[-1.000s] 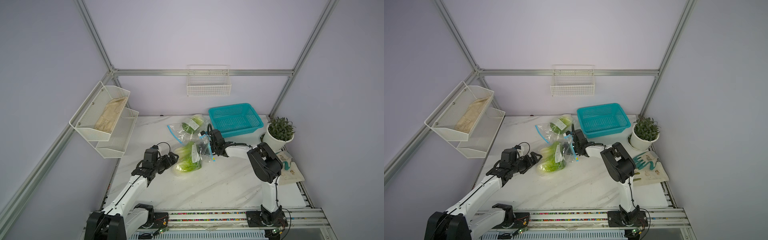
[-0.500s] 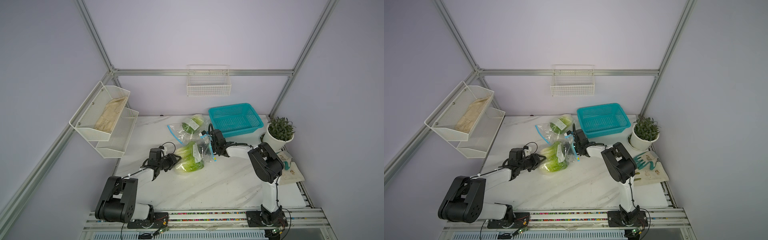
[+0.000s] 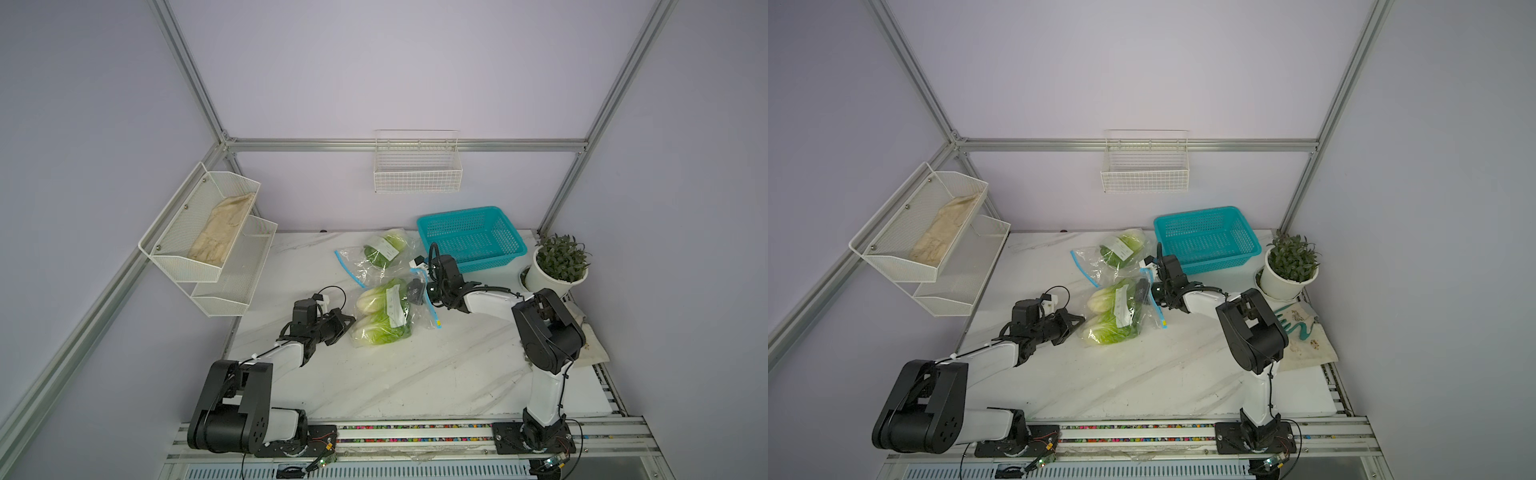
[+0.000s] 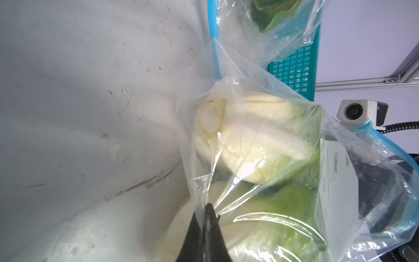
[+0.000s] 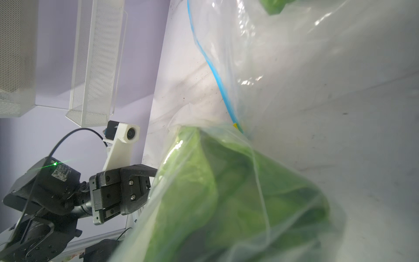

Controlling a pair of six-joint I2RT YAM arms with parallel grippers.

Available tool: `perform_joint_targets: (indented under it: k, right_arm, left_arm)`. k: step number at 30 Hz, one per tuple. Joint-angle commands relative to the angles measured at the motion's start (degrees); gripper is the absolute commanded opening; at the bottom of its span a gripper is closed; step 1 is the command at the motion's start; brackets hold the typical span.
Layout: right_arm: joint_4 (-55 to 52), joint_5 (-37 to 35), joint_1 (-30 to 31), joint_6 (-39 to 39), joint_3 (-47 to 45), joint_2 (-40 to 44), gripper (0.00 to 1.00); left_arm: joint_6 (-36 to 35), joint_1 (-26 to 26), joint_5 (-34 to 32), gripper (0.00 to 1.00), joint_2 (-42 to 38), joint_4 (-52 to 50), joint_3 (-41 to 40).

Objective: Open the zip-top bag and take out the chinese cabbages
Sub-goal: Pick up the Chinese cabbage from the zipper food storage bag, then place the Chinese cabbage in the basket.

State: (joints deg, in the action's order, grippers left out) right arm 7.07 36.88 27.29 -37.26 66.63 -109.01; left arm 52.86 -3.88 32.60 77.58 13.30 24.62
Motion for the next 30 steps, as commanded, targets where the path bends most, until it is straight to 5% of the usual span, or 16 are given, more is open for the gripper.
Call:
perform_joint_targets:
  k: [1, 18, 30]
  right_arm:
    - [1.45, -2.56, -3.1, -0.4, -1.18, 4.46, 0.0]
    - [-3.16, -4.91, -10.92, 0.91, -11.65, 26.93, 0.0]
    - [0.98, -26.44, -13.72, -0.99, -7.56, 34.13, 0.0]
  left_arm:
    - [-1.44, 1.59, -0.3, 0.0, -1.16, 0.45, -1.35]
    - [0.76, 6.42, -5.42, 0.0, -2.35, 0.63, -0.93]
    - [-0.76, 6.59, -3.89, 0.0, 0.15, 0.95, 0.68]
